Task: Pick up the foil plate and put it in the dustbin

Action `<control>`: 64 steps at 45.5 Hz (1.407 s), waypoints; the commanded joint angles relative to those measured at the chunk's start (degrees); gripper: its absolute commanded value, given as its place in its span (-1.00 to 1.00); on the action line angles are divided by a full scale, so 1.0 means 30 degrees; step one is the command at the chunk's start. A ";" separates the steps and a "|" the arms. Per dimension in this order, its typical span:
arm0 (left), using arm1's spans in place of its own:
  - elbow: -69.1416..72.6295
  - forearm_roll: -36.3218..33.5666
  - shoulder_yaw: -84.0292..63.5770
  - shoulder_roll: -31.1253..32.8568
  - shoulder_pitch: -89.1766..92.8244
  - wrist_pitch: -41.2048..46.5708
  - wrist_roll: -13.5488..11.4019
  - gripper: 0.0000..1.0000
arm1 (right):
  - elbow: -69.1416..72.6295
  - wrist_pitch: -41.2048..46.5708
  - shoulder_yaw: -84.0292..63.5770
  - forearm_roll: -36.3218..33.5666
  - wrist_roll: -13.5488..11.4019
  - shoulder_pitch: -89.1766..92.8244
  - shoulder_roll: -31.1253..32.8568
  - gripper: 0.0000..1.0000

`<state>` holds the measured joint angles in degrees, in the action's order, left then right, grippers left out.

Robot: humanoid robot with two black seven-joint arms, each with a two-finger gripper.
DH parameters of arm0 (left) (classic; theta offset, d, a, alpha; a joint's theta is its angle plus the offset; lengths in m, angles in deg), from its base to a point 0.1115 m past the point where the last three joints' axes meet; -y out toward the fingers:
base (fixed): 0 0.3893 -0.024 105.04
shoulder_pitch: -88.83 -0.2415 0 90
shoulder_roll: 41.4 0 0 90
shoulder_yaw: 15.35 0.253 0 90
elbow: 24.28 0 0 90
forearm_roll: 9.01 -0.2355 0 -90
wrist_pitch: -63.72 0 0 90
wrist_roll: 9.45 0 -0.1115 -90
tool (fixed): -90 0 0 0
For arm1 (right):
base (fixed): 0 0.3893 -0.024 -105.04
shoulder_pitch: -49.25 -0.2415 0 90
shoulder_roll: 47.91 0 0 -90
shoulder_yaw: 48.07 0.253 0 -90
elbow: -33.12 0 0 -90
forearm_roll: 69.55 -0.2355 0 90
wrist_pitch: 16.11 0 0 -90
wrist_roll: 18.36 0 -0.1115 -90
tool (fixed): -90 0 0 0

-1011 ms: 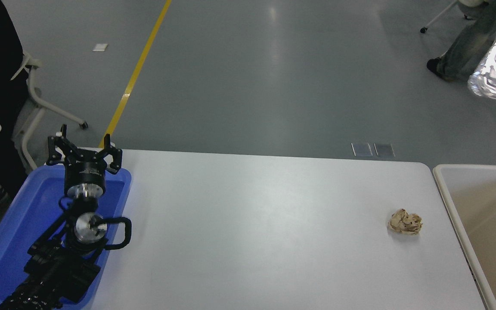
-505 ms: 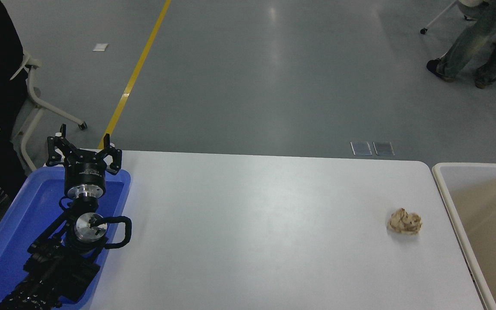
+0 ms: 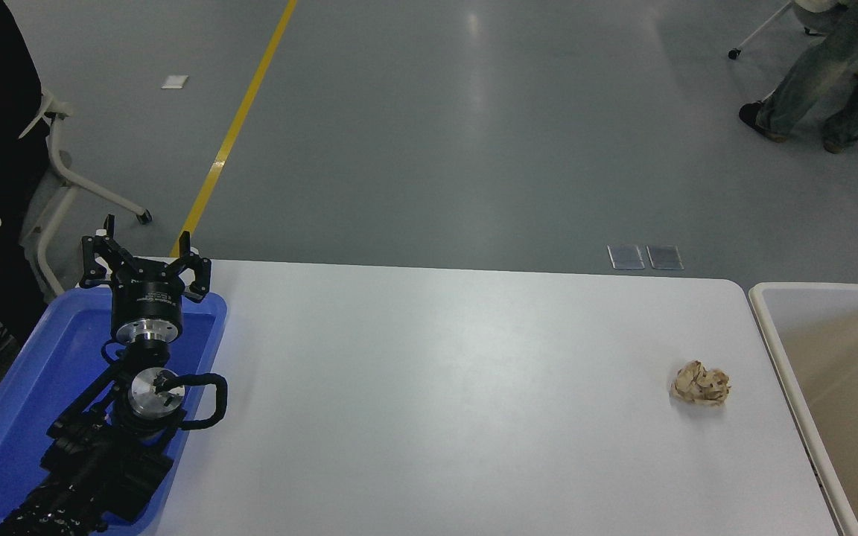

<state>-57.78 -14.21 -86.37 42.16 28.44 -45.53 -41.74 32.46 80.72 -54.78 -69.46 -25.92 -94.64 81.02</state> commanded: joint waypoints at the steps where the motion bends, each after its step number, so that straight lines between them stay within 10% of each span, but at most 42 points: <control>1: 0.0006 0.0002 0.0000 0.0007 0.0001 0.0000 0.0013 0.98 | -0.0952 -0.1367 0.3464 -0.0175 -0.0205 0.3050 -0.1756 -1.00; 37: 0.0006 0.0002 0.0000 0.0007 0.0001 0.0000 -0.0016 0.98 | -0.0952 -0.3185 0.8066 -0.0204 0.0058 0.7360 -0.4774 -1.00; 52: 0.0006 0.0002 0.0000 0.0007 0.0001 0.0000 -0.0016 0.98 | -0.0952 -0.3097 0.9063 -0.0204 0.0146 0.7448 -0.4715 0.25; 56: -0.0023 0.0002 0.0000 0.0007 0.0001 0.0000 0.0013 0.98 | -0.0952 -0.3010 0.9092 -0.0204 0.0146 0.7448 -0.4628 1.00; 64: 0.0006 0.0002 0.0000 0.0007 0.0001 0.0000 0.0013 0.98 | -0.0923 -0.2892 0.9034 -0.0204 0.0117 0.7273 -0.4219 1.00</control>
<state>-57.79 -14.20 -86.37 42.17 28.44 -45.53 -41.73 29.61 71.67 -28.03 -70.07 -25.51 -72.48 67.21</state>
